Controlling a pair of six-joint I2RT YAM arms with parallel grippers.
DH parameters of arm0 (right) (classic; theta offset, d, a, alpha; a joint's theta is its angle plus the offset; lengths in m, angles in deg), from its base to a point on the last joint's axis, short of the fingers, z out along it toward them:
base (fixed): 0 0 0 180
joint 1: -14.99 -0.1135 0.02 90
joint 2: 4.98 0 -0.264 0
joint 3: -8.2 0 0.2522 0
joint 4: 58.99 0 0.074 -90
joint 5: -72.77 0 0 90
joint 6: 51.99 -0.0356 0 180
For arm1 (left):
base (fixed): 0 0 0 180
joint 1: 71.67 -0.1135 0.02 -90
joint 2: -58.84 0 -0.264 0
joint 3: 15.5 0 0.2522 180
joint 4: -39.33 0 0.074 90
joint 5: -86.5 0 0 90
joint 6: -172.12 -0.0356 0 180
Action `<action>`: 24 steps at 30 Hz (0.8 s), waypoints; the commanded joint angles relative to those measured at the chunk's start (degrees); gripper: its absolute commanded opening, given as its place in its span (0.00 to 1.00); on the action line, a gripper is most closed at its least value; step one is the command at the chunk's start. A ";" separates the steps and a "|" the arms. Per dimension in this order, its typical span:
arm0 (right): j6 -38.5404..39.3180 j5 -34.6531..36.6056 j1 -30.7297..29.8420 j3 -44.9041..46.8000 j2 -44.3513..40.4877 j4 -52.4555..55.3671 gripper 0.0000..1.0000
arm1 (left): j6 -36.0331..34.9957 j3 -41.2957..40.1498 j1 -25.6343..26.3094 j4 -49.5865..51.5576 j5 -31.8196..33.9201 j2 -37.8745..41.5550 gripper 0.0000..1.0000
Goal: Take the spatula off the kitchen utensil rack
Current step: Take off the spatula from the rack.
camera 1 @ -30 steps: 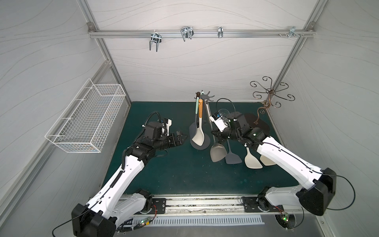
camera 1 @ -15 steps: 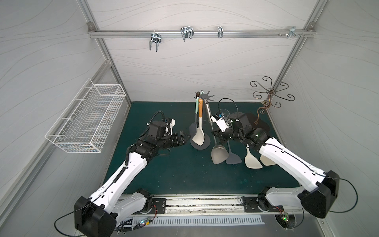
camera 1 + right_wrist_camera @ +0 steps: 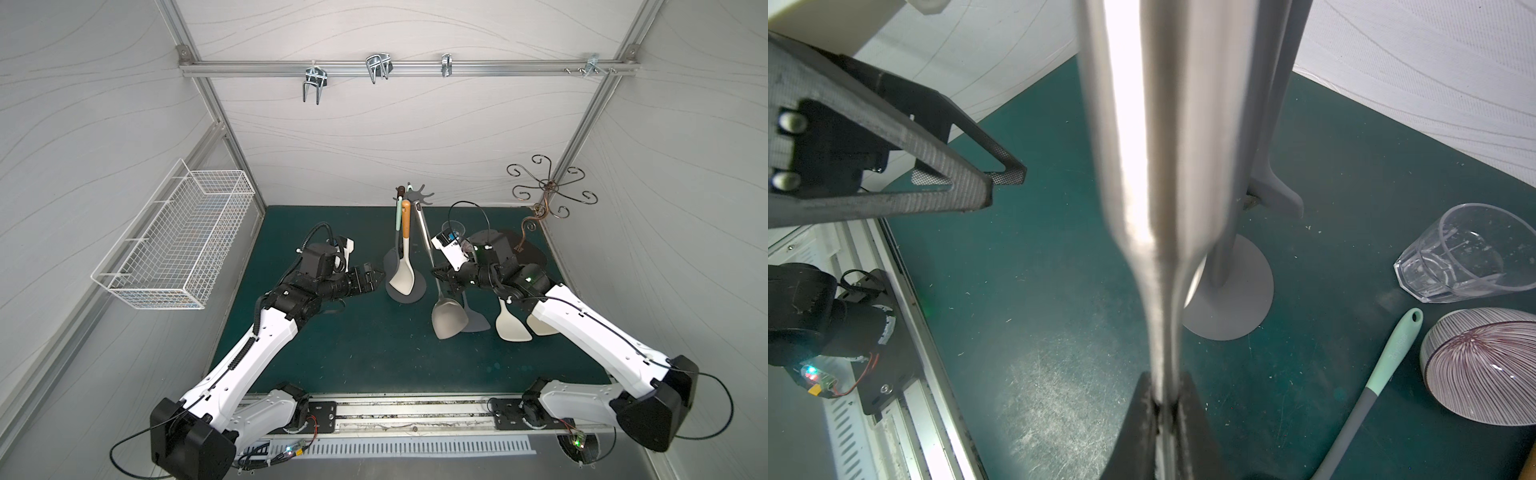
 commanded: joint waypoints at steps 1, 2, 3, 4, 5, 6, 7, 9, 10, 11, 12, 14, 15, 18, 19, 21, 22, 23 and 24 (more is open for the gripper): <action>-1.05 -1.86 0.35 -0.64 -3.10 -4.96 0.00 | -0.85 2.79 0.24 -2.31 0.33 -0.40 1.00; -1.15 -1.86 0.37 -0.48 -3.37 -4.96 0.00 | -0.84 2.86 0.24 -2.32 0.38 -0.38 1.00; -1.30 -1.99 0.37 -0.22 -3.76 -5.05 0.00 | -0.85 2.91 0.24 -2.32 0.37 -0.47 1.00; -1.50 -2.07 0.38 -0.02 -4.13 -5.11 0.00 | -0.75 2.95 0.25 -2.31 0.37 -0.45 1.00; -1.63 -2.06 0.42 0.15 -4.59 -5.14 0.00 | -0.72 3.03 0.24 -2.32 0.34 -0.47 1.00; -1.81 -2.13 0.40 0.29 -4.93 -5.19 0.00 | -0.67 2.99 0.24 -2.31 0.31 -0.48 1.00; -1.84 -2.23 0.45 0.34 -5.23 -5.23 0.00 | -0.63 3.08 0.33 -2.28 0.30 -0.43 1.00; -2.00 -2.51 0.40 0.34 -5.82 -5.13 0.00 | -0.66 3.22 0.33 -2.16 0.38 -0.48 1.00; -2.07 -2.56 0.40 0.41 -6.03 -5.22 0.00 | -0.67 3.38 0.42 -2.10 0.48 -0.42 1.00; -2.08 -2.58 0.47 0.40 -6.14 -5.13 0.00 | -0.67 3.51 0.42 -2.08 0.50 -0.39 1.00; -2.08 -2.74 0.49 0.26 -6.32 -4.97 0.00 | -0.67 3.56 0.42 -2.02 0.56 -0.35 1.00; -2.18 -3.00 0.42 0.43 -6.56 -5.11 0.00 | -0.68 3.74 0.50 -1.93 0.64 -0.38 1.00; -2.25 -3.00 0.43 0.43 -6.67 -5.14 0.00 | -0.74 3.83 0.59 -1.95 0.60 -0.31 1.00; -2.20 -3.44 0.43 0.65 -7.10 -5.07 0.00 | -0.74 3.79 0.68 -1.93 1.00 -0.18 1.00; -2.25 -3.60 0.49 0.46 -7.09 -4.80 0.00 | -0.67 3.91 0.75 -1.83 0.84 -0.30 1.00; -2.04 -3.66 0.43 0.51 -7.26 -4.03 0.00 | -0.99 4.27 1.02 -1.42 0.97 -0.37 1.00; -2.03 -3.70 0.47 0.81 -7.58 -3.74 0.00 | -1.02 4.27 1.12 -1.41 1.07 -0.35 1.00; -2.08 -3.83 0.43 1.22 -7.99 -3.69 0.00 | -1.02 4.23 1.19 -1.37 1.15 -0.32 1.00; -2.15 -3.71 0.43 1.81 -8.43 -3.60 0.00 | -0.88 4.10 1.24 -1.60 1.17 -0.26 1.00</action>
